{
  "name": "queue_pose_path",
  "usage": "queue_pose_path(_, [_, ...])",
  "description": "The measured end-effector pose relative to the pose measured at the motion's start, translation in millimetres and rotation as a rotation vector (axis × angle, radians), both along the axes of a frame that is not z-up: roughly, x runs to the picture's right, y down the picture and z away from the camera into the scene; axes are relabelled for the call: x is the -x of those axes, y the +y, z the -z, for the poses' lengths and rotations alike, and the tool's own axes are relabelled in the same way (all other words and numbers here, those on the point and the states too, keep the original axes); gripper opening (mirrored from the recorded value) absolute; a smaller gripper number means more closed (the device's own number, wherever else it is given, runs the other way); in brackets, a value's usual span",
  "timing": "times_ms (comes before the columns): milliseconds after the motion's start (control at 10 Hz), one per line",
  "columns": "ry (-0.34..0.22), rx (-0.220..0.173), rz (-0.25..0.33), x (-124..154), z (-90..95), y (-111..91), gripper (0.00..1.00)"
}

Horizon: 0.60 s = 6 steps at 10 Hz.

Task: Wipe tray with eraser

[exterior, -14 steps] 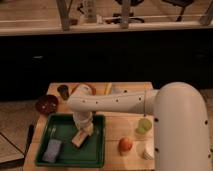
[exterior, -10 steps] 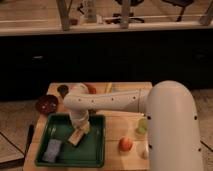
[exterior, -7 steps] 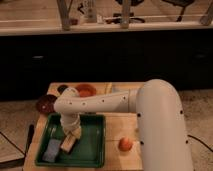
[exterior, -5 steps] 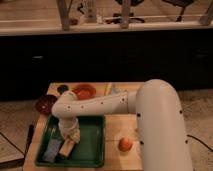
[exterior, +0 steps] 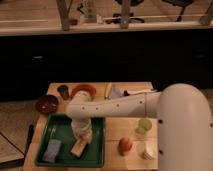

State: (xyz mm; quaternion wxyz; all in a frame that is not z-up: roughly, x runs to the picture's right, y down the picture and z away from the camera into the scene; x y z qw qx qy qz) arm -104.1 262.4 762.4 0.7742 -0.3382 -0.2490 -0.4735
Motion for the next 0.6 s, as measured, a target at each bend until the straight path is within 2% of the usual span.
queue_pose_path(300, [0.014,-0.023,-0.014,-16.1,-8.4,-15.6,0.0])
queue_pose_path(500, [-0.006,-0.028,-0.006,-1.9,-14.4,-22.7,0.0])
queue_pose_path(600, [-0.023,-0.024,0.008,15.2,-17.3,-25.1,0.0])
